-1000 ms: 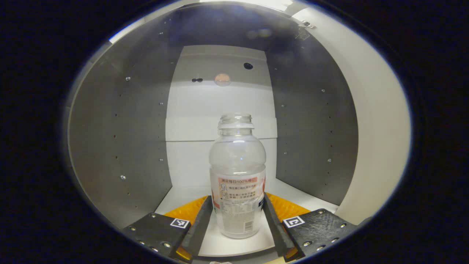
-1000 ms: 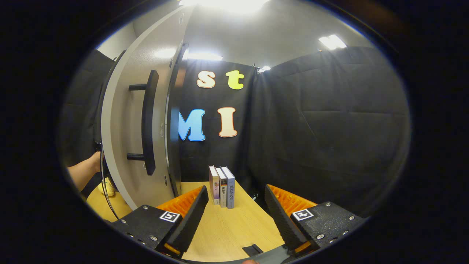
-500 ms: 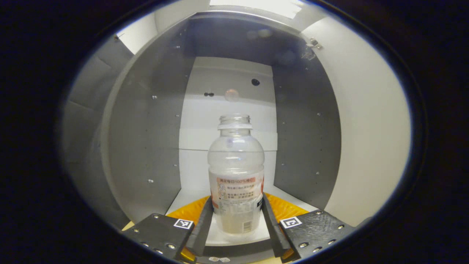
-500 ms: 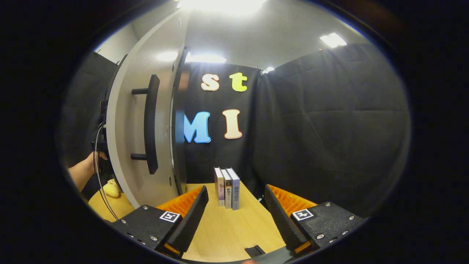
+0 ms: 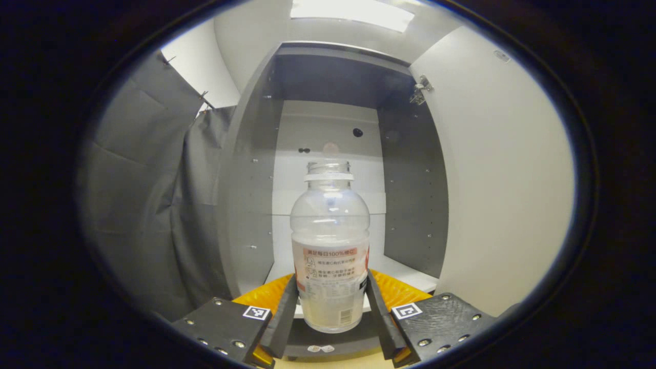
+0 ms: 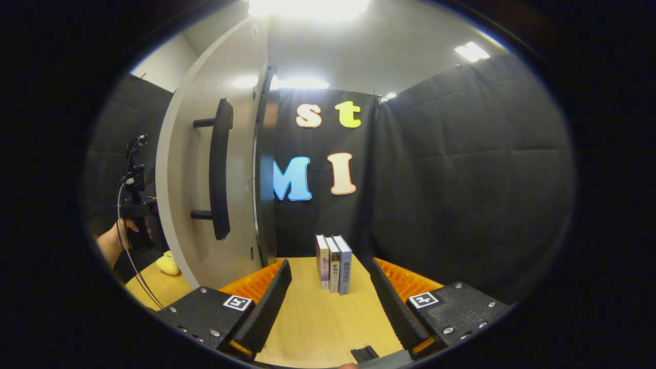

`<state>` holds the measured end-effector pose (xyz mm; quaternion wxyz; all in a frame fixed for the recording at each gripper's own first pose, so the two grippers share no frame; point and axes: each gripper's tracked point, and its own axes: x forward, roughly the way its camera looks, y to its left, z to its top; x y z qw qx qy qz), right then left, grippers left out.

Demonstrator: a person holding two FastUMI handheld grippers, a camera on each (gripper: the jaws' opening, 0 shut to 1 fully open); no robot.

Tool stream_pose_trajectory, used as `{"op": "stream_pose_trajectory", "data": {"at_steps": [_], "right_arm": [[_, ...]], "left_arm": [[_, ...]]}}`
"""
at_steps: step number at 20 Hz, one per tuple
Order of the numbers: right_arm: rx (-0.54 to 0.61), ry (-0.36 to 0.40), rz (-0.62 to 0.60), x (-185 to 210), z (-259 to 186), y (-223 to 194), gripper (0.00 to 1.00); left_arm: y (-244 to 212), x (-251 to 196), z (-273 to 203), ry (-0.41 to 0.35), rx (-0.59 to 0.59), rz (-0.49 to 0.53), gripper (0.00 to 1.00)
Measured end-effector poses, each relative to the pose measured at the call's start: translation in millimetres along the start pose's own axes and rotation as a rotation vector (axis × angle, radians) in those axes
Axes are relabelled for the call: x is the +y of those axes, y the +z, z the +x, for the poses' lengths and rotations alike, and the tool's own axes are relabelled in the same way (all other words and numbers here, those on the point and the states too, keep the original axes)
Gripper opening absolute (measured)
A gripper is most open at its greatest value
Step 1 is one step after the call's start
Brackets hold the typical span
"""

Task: Open the cabinet door with the right hand, grasp the bottle in the cabinet with the left hand and place it on the coaster, then close the cabinet door with the right hand.

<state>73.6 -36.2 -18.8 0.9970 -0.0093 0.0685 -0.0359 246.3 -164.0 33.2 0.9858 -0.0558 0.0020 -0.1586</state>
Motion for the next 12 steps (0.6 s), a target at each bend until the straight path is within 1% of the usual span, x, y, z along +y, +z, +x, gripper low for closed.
{"op": "stream_pose_trajectory", "data": {"at_steps": [1, 2, 6, 9, 10, 11, 12], "right_arm": [[-0.002, 0.012, -0.003, 1, -1, 1, 0.95], [-0.004, 0.023, -0.006, 3, 0, 1, 0.95], [-0.031, 0.062, -0.013, 6, -2, 4, 0.95], [-0.05, 0.059, 0.005, 7, -3, 6, 0.95], [-0.062, 0.064, 0.014, 10, -3, 10, 0.95], [-0.075, 0.066, 0.021, 13, -5, 14, 0.95], [-0.084, 0.062, 0.026, 14, -3, 15, 0.95]], "left_arm": [[0, 1, -12, 0.008, -0.002, 0.004, 0.71], [0, 2, -23, 0.014, -0.004, 0.007, 0.75], [-3, 6, -64, 0.04, -0.009, 0.005, 0.75], [-10, 8, -97, 0.041, -0.016, 0.014, 0.75], [-14, 8, -107, 0.035, -0.017, 0.025, 0.71], [-18, 7, -117, 0.026, -0.014, 0.045, 0.75], [-23, 6, -128, 0.019, -0.014, 0.061, 0.75]]}}
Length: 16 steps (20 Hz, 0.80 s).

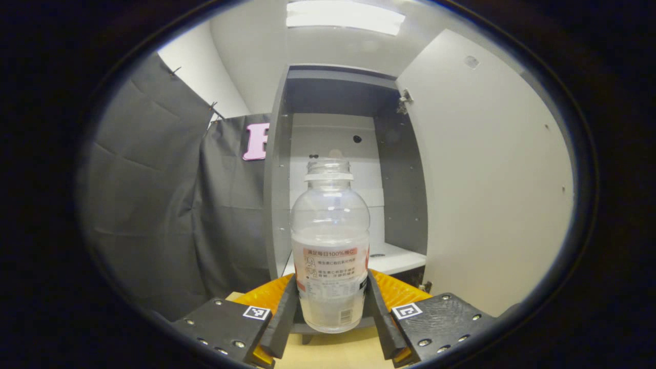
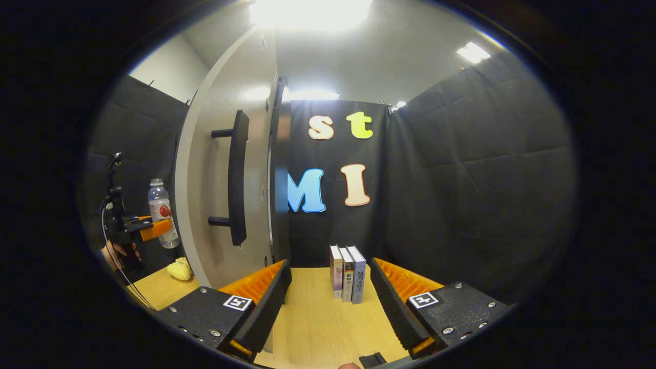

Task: Open the cabinet door with the right hand, grasp the bottle in the cabinet with the left hand and place it on the coaster, then close the cabinet door with the right hand.

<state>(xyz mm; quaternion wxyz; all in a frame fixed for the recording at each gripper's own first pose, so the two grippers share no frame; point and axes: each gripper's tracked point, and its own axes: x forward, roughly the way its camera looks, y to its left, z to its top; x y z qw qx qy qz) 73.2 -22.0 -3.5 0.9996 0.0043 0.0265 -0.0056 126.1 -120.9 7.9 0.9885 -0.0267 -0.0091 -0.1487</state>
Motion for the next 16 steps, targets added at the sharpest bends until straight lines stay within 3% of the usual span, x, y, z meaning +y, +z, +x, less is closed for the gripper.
{"op": "stream_pose_trajectory", "data": {"at_steps": [5, 10, 12, 14, 15, 16], "right_arm": [[0.003, -0.038, 0.039, 5, -7, -4, 0.92], [0.041, -0.068, 0.09, 11, -31, -18, 0.95], [0.051, -0.064, 0.091, 15, -42, -22, 0.95], [0.058, -0.066, 0.074, 17, -51, -23, 0.95], [0.057, -0.068, 0.062, 17, -56, -21, 0.95], [0.054, -0.071, 0.051, 17, -58, -20, 0.95]], "left_arm": [[-31, -8, -51, -0.055, 0.029, -0.003, 0.75], [-63, -9, -97, -0.07, 0.06, -0.019, 0.75], [-74, -9, -111, -0.078, 0.065, -0.024, 0.71], [-82, -14, -125, -0.092, 0.069, -0.047, 0.71], [-90, -16, -132, -0.098, 0.073, -0.057, 0.75], [-95, -18, -135, -0.102, 0.08, -0.064, 0.71]]}}
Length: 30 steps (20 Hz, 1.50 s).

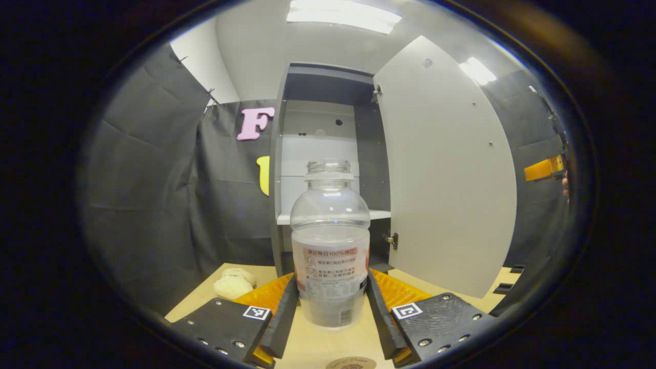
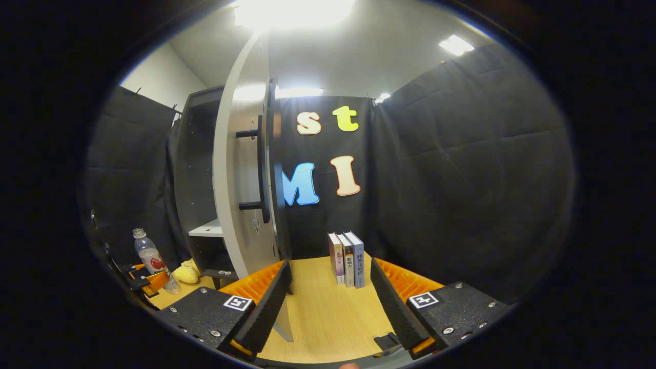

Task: Open the cabinet door with the right hand, grasp the bottle in the cabinet with the left hand and place it on the coaster, then close the cabinet door with the right hand.

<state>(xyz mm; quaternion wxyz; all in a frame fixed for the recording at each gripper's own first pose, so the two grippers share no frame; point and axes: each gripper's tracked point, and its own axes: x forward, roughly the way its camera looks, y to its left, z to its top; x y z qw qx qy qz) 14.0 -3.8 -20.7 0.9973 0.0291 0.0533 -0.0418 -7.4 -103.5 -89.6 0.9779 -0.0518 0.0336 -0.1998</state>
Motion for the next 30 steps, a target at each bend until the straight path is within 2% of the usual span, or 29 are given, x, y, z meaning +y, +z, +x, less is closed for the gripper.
{"op": "stream_pose_trajectory", "data": {"at_steps": [7, 8, 9, 11, 12, 13, 14, 15, 16, 17, 18, 21, 22, 23, 26, 27, 30], "right_arm": [[0.019, -0.024, -0.034, -4, -18, -6, 0.95], [0.024, -0.03, -0.043, -6, -20, -8, 0.92], [0.029, -0.035, -0.053, -8, -23, -9, 0.95], [0.039, -0.041, -0.07, -10, -27, -11, 0.92], [0.042, -0.042, -0.077, -10, -27, -12, 0.95], [0.044, -0.042, -0.085, -10, -29, -12, 0.95], [0.048, -0.042, -0.096, -10, -29, -13, 0.95], [0.052, -0.04, -0.107, -10, -31, -14, 0.95], [0.055, -0.038, -0.117, -10, -31, -16, 0.95], [0.06, -0.036, -0.126, -9, -32, -17, 0.95], [0.069, -0.031, -0.136, -8, -33, -20, 0.95], [0.086, -0.027, -0.162, -8, -37, -26, 0.95], [0.092, -0.027, -0.165, -8, -36, -26, 0.95], [0.096, -0.024, -0.168, -7, -36, -26, 0.95], [0.086, -0.02, -0.191, -6, -34, -22, 0.95], [0.086, -0.018, -0.192, -6, -33, -23, 0.92], [0.098, -0.002, -0.195, 0, -28, -28, 0.94]], "left_arm": [[-62, -16, -20, -0.021, 0.068, -0.024, 0.71], [-73, -18, -21, -0.024, 0.085, -0.026, 0.71], [-84, -20, -24, -0.026, 0.102, -0.03, 0.71], [-96, -18, -21, -0.023, 0.126, -0.029, 0.71], [-102, -18, -19, -0.021, 0.134, -0.028, 0.71], [-113, -23, -21, -0.016, 0.145, -0.027, 0.75], [-124, -26, -24, -0.014, 0.158, -0.024, 0.71], [-133, -29, -29, -0.012, 0.166, -0.025, 0.75], [-141, -29, -31, -0.007, 0.178, -0.024, 0.71], [-147, -29, -32, -0.001, 0.188, -0.025, 0.75], [-153, -28, -33, 0.006, 0.193, -0.031, 0.71], [-169, -32, -32, 0.011, 0.205, -0.024, 0.71], [-174, -33, -31, 0.011, 0.209, -0.021, 0.67], [-180, -34, -31, 0.011, 0.217, -0.019, 0.71], [-198, -37, -32, 0.012, 0.24, -0.013, 0.71], [-202, -36, -36, 0.013, 0.246, -0.011, 0.71], [-204, -35, -41, 0.03, 0.245, -0.011, 0.71]]}}
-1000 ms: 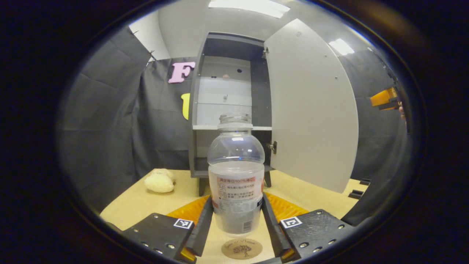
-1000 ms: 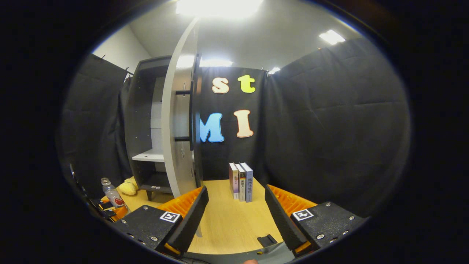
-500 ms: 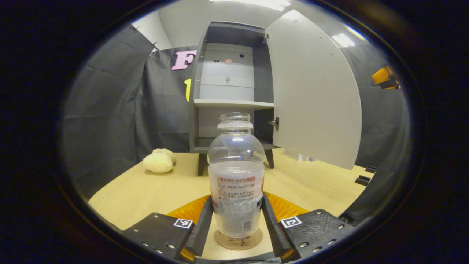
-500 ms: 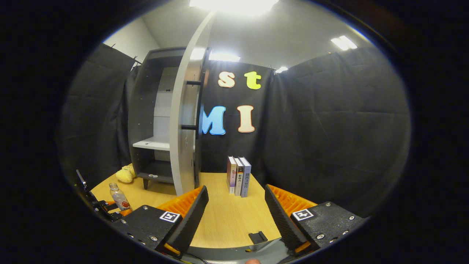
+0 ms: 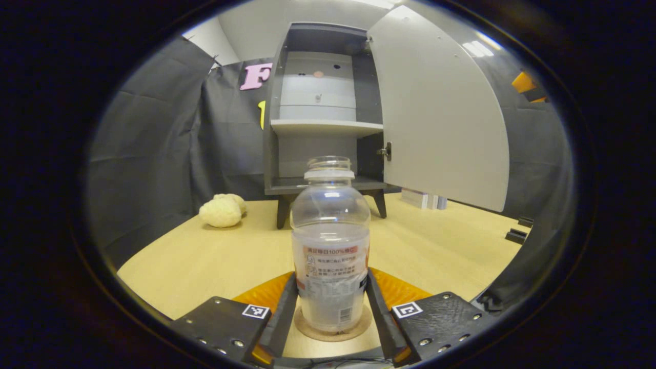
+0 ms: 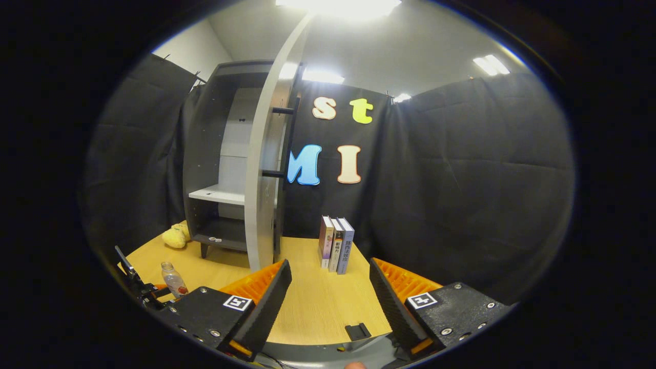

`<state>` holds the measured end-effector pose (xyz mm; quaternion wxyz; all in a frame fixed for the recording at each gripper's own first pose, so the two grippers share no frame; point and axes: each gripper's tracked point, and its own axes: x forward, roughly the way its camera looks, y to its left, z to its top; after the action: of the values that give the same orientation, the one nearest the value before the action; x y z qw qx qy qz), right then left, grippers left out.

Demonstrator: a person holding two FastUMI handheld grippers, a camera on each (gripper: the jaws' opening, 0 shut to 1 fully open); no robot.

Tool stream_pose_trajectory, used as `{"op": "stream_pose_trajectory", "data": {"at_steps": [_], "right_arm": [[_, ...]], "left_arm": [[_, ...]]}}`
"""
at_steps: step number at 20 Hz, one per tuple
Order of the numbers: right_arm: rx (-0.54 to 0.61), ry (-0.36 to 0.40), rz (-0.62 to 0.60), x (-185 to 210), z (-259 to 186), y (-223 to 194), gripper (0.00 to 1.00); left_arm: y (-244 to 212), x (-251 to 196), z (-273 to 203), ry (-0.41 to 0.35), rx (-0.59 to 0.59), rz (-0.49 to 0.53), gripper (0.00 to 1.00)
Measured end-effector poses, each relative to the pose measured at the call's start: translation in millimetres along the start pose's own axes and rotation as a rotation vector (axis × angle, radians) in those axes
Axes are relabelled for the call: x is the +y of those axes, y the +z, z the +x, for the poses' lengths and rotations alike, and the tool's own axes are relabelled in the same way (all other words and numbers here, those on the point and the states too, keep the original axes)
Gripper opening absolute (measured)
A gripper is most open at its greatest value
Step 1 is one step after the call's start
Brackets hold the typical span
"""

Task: Open the cabinet door with the right hand, grasp the bottle in the cabinet with the left hand and place it on the coaster, then close the cabinet door with the right hand.

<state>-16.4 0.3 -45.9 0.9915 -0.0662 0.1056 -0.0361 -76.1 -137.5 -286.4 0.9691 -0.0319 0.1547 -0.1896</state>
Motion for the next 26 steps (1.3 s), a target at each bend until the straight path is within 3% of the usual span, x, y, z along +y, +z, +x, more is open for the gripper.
{"op": "stream_pose_trajectory", "data": {"at_steps": [3, 4, 7, 9, 16, 17, 18, 26], "right_arm": [[-0.003, 0.005, -0.003, 4, 1, 2, 0.94], [-0.007, 0.009, -0.001, 6, 3, 3, 0.94], [-0.022, 0.01, -0.005, 10, 4, 8, 0.95], [-0.036, 0.017, 0.0, 15, 7, 12, 0.95], [-0.105, 0.006, 0.052, 16, 5, 38, 0.95], [-0.117, 0.004, 0.055, 16, 5, 44, 0.95], [-0.13, -0.007, 0.058, 13, 6, 49, 0.95], [-0.202, -0.065, 0.125, -4, 20, 89, 0.95]], "left_arm": [[-3, 0, -5, 0.004, 0.022, 0.009, 0.76], [-2, 1, -8, 0.015, 0.028, 0.008, 0.69], [14, 8, -12, 0.034, 0.017, 0.019, 0.75], [31, 11, -15, 0.04, -0.003, 0.031, 0.78], [91, 16, -35, 0.036, -0.06, 0.027, 0.74], [100, 16, -38, 0.038, -0.066, 0.024, 0.81], [111, 15, -43, 0.037, -0.075, 0.016, 0.77], [192, 34, -86, 0.067, -0.146, -0.054, 0.77]]}}
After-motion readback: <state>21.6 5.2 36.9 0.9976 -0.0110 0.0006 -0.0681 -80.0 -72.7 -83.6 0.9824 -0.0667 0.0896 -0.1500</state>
